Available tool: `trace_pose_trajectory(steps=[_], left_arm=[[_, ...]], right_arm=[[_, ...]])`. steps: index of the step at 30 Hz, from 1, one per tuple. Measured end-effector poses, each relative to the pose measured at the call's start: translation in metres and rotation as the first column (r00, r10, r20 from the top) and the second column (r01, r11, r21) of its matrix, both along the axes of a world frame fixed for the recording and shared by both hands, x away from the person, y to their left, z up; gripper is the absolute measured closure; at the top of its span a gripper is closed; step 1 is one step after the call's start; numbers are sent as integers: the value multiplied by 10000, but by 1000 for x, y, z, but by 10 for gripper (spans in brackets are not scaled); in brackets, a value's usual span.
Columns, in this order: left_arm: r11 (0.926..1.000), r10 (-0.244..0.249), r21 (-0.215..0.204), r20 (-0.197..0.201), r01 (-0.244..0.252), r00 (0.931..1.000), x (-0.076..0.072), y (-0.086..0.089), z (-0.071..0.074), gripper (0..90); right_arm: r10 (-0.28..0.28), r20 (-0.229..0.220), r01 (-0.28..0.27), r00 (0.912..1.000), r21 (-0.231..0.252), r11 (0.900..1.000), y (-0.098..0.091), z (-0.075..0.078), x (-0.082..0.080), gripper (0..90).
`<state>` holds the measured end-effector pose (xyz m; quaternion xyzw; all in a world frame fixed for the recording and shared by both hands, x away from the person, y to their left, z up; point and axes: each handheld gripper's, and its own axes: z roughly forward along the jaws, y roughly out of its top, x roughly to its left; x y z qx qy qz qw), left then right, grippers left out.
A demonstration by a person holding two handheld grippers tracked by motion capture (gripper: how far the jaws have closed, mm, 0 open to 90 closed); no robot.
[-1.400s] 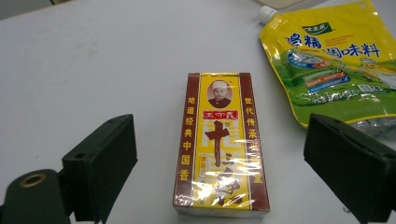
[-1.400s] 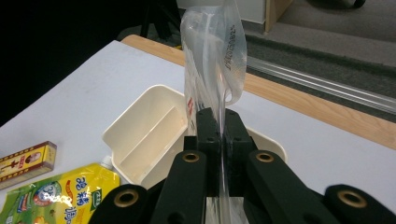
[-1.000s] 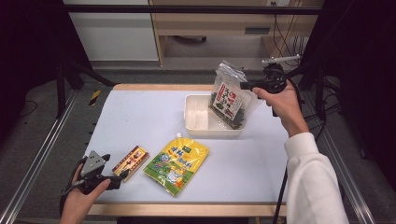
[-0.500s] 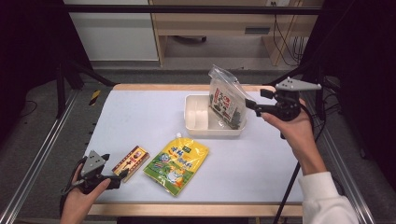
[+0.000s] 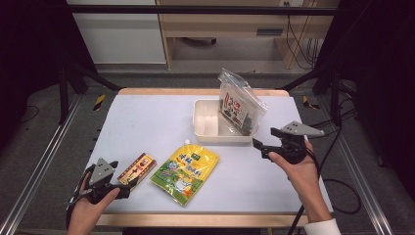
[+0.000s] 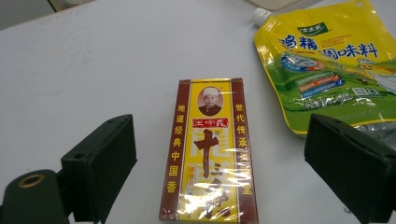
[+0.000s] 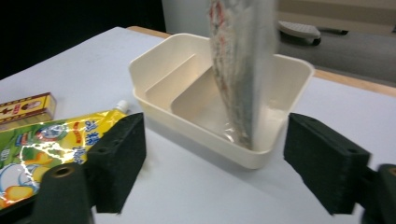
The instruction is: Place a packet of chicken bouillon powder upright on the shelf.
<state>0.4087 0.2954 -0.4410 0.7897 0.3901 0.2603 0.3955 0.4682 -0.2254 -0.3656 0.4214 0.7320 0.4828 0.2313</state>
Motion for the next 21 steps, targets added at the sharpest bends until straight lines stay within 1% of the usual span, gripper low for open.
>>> trace_pose_trajectory(steps=[1, 3, 5, 6, 8, 9, 10, 11, 14, 16, 19, 20, 21], left_arm=[[10000, 3, 21, 27, -3, 10000, 0, -1, 0, 89], [10000, -43, 70, 74, 42, 10000, -1, -3, 1, 89], [9999, -87, 125, 113, 86, 9999, -1, -5, 1, 89], [9999, -83, 80, 125, 82, 9999, -2, -6, 1, 89], [9999, -120, 123, 101, 118, 9999, -1, -5, 1, 89], [9999, -82, 68, 107, 81, 9999, -1, -5, 1, 89], [9999, -86, 130, 99, 85, 9999, -1, -4, 1, 89], [9999, -62, 98, 98, 61, 9999, -1, -3, 1, 89], [10000, 22, 25, 121, -23, 9999, -2, -1, 1, 89], [10000, 50, -8, 101, -50, 9999, -1, 0, 1, 90], [10000, -4, 99, 77, 3, 10000, 0, -2, 1, 91], [9999, -39, 149, 59, 39, 10000, 0, -2, 1, 91], [9999, -22, 103, 68, 21, 10000, 1, -3, 0, 91]], right_arm=[[136, -78, -135, 9999, 32, 9999, 7, -4, 0, 251], [207, -149, -208, 9997, -35, 9998, 15, -7, 0, 279], [329, -283, -332, 9991, -130, 9994, 27, -11, 0, 302], [438, -344, -441, 9984, -91, 9990, 33, -13, 1, 312], [652, -449, -663, 9969, -225, 9975, 45, -18, 3, 332], [757, -461, -769, 9961, -258, 9967, 51, -20, 4, 356], [880, -531, -892, 9947, -221, 9958, 56, -23, 6, 360], [990, -608, -1006, 9932, -238, 9946, 62, -26, 8, 361], [1200, -778, -1234, 9897, -408, 9915, 80, -33, 12, 379], [1250, -912, -1295, 9880, -448, 9906, 91, -37, 15, 406], [1322, -962, -1364, 9865, -389, 9899, 103, -41, 18, 431], [1384, -1074, -1419, 9845, -253, 9896, 107, -44, 20, 431], [1414, -1074, -1447, 9841, -241, 9892, 110, -46, 21, 432]])
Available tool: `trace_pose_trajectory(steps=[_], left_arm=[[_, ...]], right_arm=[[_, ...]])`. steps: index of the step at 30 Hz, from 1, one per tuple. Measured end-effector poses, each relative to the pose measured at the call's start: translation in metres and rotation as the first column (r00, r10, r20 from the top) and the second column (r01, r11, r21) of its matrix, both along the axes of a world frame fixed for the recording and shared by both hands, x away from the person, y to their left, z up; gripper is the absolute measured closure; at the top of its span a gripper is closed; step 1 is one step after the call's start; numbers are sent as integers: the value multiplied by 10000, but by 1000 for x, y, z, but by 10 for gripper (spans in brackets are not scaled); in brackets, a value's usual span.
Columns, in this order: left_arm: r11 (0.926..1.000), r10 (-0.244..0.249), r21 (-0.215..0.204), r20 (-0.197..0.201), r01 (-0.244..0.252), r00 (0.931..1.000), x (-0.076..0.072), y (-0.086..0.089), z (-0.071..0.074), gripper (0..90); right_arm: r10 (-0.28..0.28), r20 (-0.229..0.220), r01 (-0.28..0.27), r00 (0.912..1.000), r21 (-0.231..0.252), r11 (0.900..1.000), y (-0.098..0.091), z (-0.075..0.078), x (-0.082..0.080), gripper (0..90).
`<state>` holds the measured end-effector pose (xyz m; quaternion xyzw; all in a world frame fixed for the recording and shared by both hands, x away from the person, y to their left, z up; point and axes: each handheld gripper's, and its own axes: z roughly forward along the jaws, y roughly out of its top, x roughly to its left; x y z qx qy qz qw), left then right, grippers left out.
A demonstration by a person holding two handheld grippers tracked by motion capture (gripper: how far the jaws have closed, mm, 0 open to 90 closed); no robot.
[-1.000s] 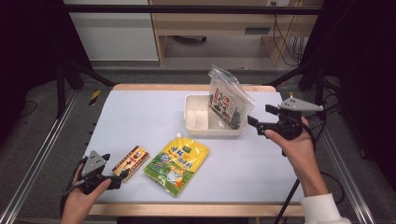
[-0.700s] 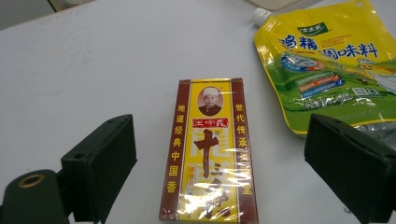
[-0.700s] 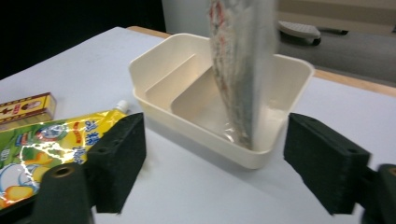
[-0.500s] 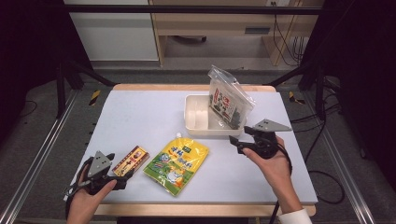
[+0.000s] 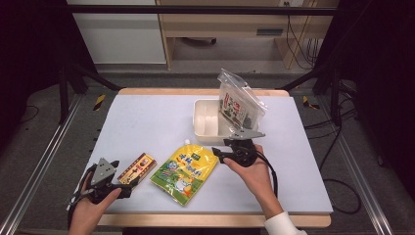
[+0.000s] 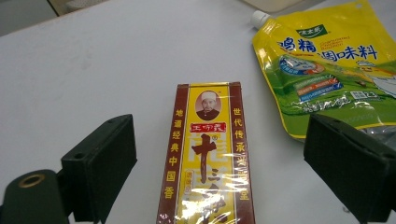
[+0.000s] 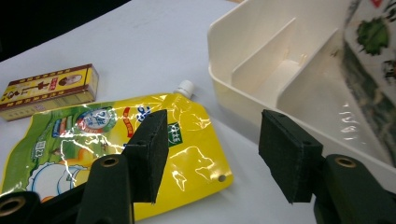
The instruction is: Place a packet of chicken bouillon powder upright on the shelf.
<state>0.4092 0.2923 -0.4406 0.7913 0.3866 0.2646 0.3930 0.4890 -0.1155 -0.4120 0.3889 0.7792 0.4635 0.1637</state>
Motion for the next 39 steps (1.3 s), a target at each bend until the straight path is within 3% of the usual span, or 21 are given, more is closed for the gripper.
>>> trace_pose_trajectory(steps=[7, 12, 15, 18, 26, 39], left_arm=[[9996, -167, 228, 73, 165, 9998, 4, -6, 1, 92], [9998, -83, 168, 69, 82, 9999, 5, -4, 2, 93], [9999, -15, 131, 75, 14, 10000, 6, -3, 3, 93], [9997, -49, 221, -5, 49, 10000, 7, -4, 2, 93], [9986, -188, 493, 39, 186, 9998, 9, -12, 1, 93], [9989, -212, 420, 34, 210, 9998, 11, -15, 1, 93]], right_arm=[[213, -587, -244, 9980, -514, 9984, 21, -18, 3, 445], [40, -935, -101, 9956, -645, 9979, 25, -29, 5, 447], [-68, -1369, -21, 9906, -646, 9979, 24, -37, 6, 427], [-202, -1403, 75, 9899, -902, 9959, 22, -43, 10, 404], [-139, -1745, 15, 9846, -711, 9975, 16, -46, 15, 388], [-51, -2204, -142, 9754, -858, 9962, 19, -54, 19, 390]])
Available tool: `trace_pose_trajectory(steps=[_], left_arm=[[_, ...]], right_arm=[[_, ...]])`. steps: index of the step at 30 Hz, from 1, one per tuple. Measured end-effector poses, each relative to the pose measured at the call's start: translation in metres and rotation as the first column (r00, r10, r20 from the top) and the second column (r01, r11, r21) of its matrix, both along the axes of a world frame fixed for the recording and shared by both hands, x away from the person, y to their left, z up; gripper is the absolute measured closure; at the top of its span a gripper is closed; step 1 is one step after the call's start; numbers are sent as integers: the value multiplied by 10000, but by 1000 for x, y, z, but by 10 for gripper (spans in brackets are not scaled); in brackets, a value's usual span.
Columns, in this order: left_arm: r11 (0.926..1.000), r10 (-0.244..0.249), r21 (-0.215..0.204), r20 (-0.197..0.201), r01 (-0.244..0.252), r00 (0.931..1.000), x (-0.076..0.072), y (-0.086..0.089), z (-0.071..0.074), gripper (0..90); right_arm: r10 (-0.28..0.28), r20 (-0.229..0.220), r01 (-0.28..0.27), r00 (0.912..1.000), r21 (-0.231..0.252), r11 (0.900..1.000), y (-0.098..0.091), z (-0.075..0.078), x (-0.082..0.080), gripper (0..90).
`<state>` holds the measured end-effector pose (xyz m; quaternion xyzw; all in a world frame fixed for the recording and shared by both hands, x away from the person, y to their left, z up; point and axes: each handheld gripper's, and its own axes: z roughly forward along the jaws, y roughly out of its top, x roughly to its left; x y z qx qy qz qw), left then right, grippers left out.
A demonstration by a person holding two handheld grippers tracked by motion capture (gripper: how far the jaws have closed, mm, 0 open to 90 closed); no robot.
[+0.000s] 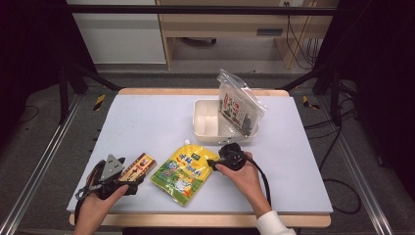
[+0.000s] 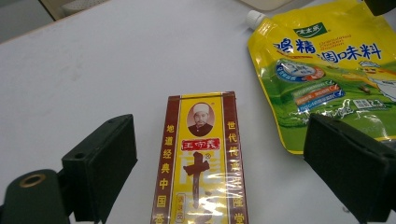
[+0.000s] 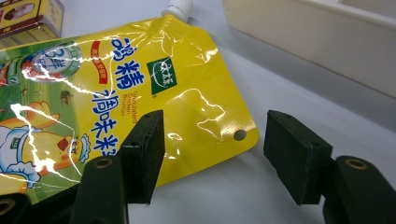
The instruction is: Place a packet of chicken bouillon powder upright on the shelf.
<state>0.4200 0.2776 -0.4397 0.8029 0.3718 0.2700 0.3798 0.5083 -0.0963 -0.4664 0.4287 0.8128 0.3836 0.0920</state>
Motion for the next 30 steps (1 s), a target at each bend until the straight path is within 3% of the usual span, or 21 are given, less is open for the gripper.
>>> trace_pose_trajectory(steps=[11, 17, 24, 30], left_arm=[[10000, -80, 36, -82, 80, 9999, 0, -1, -1, 93], [10000, -88, -13, -101, 88, 9999, 1, -2, -1, 93], [9999, -135, 20, -101, 135, 9999, 1, -2, -1, 91], [9999, -139, 50, -118, 139, 9998, 1, -3, -1, 91]], right_arm=[[48, -234, -47, 9997, 52, 10000, 2, -3, 1, 402], [54, -149, -53, 9999, 71, 10000, 4, -1, -1, 405], [-27, -5, 27, 10000, 901, 9959, 0, 8, -4, 439], [-69, 242, 36, 9997, 1324, 9912, 0, 14, -7, 534]])
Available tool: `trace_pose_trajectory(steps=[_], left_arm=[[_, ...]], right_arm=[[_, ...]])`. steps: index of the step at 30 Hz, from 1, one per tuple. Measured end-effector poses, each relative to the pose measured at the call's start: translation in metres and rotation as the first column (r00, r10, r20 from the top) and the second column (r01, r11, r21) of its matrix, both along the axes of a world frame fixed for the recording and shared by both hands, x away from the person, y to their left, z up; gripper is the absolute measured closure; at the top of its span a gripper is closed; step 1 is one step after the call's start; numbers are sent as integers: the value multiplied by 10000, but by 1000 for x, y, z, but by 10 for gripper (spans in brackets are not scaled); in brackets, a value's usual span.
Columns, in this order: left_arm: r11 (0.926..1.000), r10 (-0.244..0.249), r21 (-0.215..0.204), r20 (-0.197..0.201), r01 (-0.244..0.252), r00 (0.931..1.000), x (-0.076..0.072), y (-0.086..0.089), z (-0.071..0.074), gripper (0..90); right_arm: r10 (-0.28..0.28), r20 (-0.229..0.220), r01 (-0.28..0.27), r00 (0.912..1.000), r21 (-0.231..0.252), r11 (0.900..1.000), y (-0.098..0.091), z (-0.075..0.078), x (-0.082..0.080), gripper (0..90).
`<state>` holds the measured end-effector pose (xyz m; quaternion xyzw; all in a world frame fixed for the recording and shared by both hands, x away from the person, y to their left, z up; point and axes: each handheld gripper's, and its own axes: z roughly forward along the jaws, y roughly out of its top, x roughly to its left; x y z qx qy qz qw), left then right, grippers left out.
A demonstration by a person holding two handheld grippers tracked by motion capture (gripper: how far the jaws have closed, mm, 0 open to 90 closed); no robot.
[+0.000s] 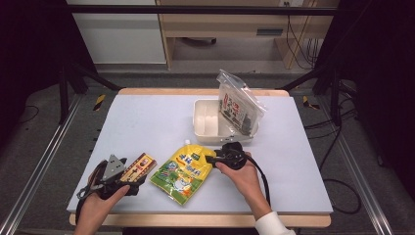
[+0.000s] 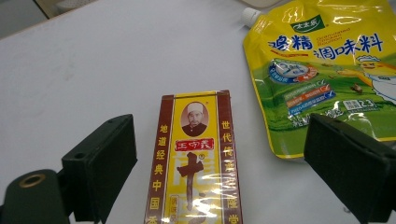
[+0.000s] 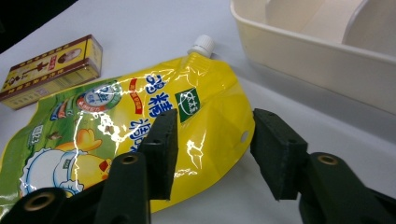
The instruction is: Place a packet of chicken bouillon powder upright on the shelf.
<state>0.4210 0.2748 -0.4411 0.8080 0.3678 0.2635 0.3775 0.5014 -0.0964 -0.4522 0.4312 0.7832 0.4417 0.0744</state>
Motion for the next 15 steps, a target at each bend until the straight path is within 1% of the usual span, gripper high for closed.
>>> trace_pose_trajectory(steps=[1, 2, 4, 5, 7, 10, 12, 15], left_arm=[[10000, 3, 8, 2, -3, 10000, 0, 0, 0, 91], [10000, -14, 18, -2, 14, 10000, 0, 0, 0, 91], [10000, -31, 33, 3, 31, 10000, 0, -1, 0, 91], [10000, -30, 44, 21, 30, 10000, 0, -1, 1, 91], [10000, -67, 61, 35, 67, 10000, 0, -1, 1, 91], [9999, -88, 116, 52, 88, 9999, -1, -2, 1, 91], [9999, -115, 106, 55, 114, 9999, -1, -3, 1, 91], [9998, -130, 134, 46, 129, 9999, -1, -3, 1, 91]], right_arm=[[32, 49, -32, 10000, -28, 10000, 0, 0, 0, 550], [15, -26, -15, 10000, 6, 10000, 1, 1, -1, 562], [63, 45, -63, 10000, -108, 9999, 1, 0, 0, 587], [62, -25, -62, 10000, -118, 9999, 2, 0, 0, 608], [78, -125, -80, 9999, -141, 9999, 4, -2, 1, 622], [69, -66, -71, 10000, -317, 9995, 7, -6, 3, 635], [-31, -120, 26, 9999, -379, 9993, 9, -7, 5, 661], [-134, -172, 122, 9998, -706, 9974, 10, -10, 7, 709]])
